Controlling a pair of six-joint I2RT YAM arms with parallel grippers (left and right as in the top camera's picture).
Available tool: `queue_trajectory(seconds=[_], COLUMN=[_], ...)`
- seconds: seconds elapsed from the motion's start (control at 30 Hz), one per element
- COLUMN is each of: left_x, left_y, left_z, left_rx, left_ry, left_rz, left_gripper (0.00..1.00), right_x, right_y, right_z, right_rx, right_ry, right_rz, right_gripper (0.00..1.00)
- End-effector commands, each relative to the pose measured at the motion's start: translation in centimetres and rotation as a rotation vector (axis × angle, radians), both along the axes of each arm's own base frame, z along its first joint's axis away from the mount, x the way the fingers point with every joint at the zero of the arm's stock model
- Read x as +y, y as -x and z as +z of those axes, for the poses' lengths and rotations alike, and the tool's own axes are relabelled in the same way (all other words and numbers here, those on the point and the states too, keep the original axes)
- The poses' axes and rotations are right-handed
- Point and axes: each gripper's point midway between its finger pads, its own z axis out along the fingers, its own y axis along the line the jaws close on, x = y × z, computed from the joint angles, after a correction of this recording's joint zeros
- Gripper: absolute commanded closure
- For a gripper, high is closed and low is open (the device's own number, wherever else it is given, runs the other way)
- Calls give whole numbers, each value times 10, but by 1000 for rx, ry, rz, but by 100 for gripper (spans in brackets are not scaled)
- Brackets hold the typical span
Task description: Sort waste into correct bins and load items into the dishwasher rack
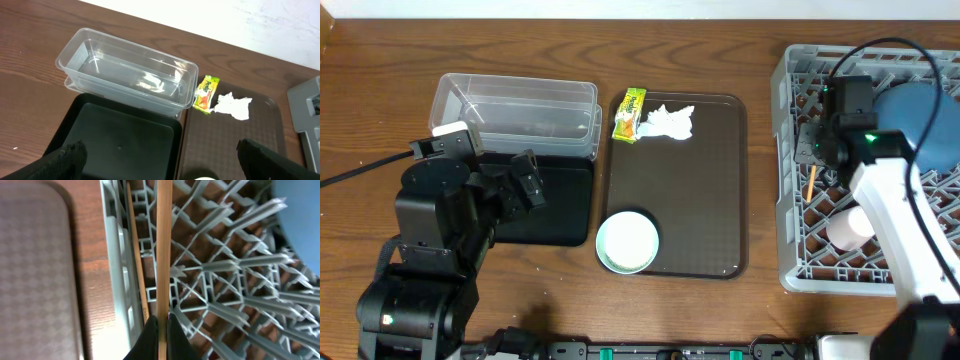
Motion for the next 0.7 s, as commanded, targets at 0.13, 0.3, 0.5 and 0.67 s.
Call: queue_trajectory(seconds=[0.13, 0.3, 0.5, 0.67], left_x=[3, 3, 3, 3], left_y=[0, 0, 0, 0], left_z=[3, 3, 3, 3], left_rx=[-9, -9, -8, -9], left_ry=[-5, -5, -5, -5], left_rz=[15, 15, 15, 15], left_gripper=[2, 2, 2, 2], right_x=[-2, 19, 60, 90], right_y=[-12, -5, 23, 59], right_z=[-7, 29, 95, 134], right_rx=[-8, -75, -228, -313], right_ry=[37, -60, -206, -253], right_rz=[41, 102, 243, 359], right_gripper=[72, 60, 46, 41])
